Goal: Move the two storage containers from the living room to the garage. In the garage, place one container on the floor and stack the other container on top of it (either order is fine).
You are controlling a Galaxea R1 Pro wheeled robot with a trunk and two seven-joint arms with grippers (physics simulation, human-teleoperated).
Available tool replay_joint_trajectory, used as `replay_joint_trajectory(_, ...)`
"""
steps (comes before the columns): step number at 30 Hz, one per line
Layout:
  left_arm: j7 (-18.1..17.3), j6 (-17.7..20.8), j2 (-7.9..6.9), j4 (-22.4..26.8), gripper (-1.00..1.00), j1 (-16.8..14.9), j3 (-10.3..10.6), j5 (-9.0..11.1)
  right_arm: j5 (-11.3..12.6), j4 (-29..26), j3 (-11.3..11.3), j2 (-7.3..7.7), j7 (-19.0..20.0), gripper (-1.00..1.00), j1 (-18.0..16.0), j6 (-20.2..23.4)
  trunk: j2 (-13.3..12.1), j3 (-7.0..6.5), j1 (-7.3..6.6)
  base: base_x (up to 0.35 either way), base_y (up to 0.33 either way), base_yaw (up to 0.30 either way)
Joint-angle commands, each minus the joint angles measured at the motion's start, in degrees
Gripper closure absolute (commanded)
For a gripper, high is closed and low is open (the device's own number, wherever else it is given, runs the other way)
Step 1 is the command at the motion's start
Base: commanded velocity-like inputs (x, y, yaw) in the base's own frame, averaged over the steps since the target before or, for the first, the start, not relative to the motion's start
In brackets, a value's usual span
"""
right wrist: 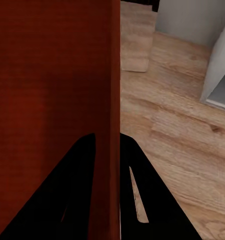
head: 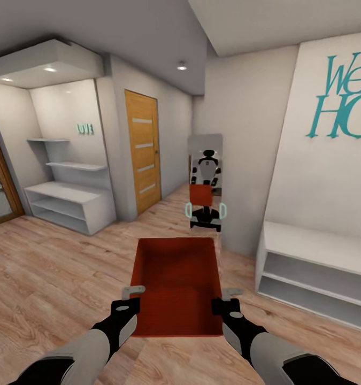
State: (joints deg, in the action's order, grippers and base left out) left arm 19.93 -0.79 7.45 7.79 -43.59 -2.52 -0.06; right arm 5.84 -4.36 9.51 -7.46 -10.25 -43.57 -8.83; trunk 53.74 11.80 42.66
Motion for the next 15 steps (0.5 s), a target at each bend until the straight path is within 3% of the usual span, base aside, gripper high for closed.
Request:
replay_joint_trajectory(1, 0.28, -0.09, -2.25, -0.21, 1.00, 0.02, -1.18, 0.41, 0.23, -0.13, -3.67, 0.34, -1.29, 1.00, -0.11, -2.59, 0.06, 0.08, 0.04, 0.323, 0.000, 0.268)
replay_joint_trajectory(8, 0.28, -0.09, -2.19, -0.23, 1.00, 0.02, -1.18, 0.41, 0.14, -0.13, -3.63, 0.34, -1.31, 1.00, -0.11, -2.54, 0.06, 0.08, 0.04, 0.323, 0.000, 0.245)
replay_joint_trajectory(15, 0.28, -0.09, -2.19, -0.23, 1.00, 0.02, -1.18, 0.41, 0.18, -0.13, -3.63, 0.34, -1.27, 1.00, -0.11, -2.51, 0.06, 0.08, 0.04, 0.323, 0.000, 0.036)
